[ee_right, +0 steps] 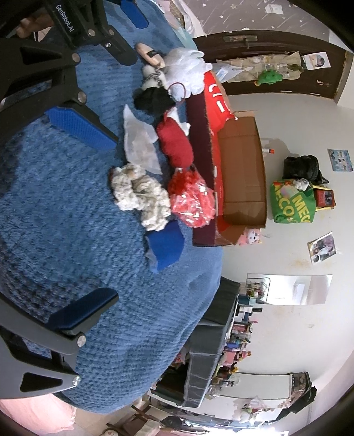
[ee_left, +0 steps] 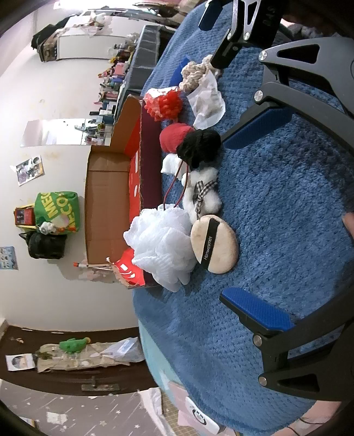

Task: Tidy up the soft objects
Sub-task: 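Grasp the beige makeup puff with the left tool while the right tool grasps the white crocheted scrunchie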

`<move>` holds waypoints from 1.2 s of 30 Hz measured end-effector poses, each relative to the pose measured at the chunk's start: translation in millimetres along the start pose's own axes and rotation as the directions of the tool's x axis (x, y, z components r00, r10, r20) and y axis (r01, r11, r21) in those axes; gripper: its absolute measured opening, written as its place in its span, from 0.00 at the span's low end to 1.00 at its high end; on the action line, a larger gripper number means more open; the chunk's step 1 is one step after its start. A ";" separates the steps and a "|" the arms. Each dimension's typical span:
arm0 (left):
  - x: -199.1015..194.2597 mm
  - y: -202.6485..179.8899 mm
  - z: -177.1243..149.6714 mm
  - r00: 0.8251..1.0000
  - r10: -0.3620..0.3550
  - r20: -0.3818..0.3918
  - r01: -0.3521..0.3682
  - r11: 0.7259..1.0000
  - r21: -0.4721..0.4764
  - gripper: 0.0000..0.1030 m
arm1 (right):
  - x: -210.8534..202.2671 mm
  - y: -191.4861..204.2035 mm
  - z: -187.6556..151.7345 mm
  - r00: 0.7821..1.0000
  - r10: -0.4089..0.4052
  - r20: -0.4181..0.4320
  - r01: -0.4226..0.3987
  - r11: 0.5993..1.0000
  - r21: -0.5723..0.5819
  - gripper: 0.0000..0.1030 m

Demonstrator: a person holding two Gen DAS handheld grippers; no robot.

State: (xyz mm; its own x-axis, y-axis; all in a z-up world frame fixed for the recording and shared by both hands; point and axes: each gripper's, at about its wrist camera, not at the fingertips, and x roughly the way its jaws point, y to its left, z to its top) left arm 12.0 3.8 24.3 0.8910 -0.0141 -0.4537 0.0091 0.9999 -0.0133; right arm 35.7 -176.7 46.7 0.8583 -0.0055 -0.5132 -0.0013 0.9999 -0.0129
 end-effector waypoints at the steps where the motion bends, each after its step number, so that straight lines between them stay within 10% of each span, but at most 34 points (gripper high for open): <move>1: 2.0 1.9 1.8 1.000 -0.005 -0.008 0.005 1.000 -0.006 1.00 | 0.4 0.1 2.2 1.000 -0.003 0.002 0.003 1.000 0.000 1.00; 22: 41.7 32.5 35.9 0.977 -0.075 -0.198 0.072 0.997 -0.020 0.97 | 30.8 -7.3 32.0 0.998 0.003 -0.063 0.001 0.998 0.061 0.83; 27: 54.1 29.6 37.6 0.959 -0.131 -0.252 0.133 0.991 -0.007 0.62 | 39.5 -8.1 30.7 0.994 0.041 -0.102 -0.032 0.996 0.087 0.74; 33: 54.9 28.8 36.7 0.952 -0.164 -0.257 0.166 0.986 -0.015 0.47 | 40.9 -3.1 27.3 0.979 0.171 -0.112 -0.159 0.981 0.110 0.28; 36: 50.6 28.9 37.4 0.955 -0.169 -0.245 0.170 0.985 -0.016 0.43 | 37.3 2.1 27.5 0.974 0.200 -0.106 -0.191 0.977 0.096 0.21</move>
State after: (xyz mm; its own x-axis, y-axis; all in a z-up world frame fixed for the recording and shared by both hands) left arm 74.3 32.2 34.3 0.7376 -0.1844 -0.6495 0.1538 0.9826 -0.1044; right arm 81.9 -174.5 51.1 0.7815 0.1937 -0.5931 -0.1155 0.9791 0.1674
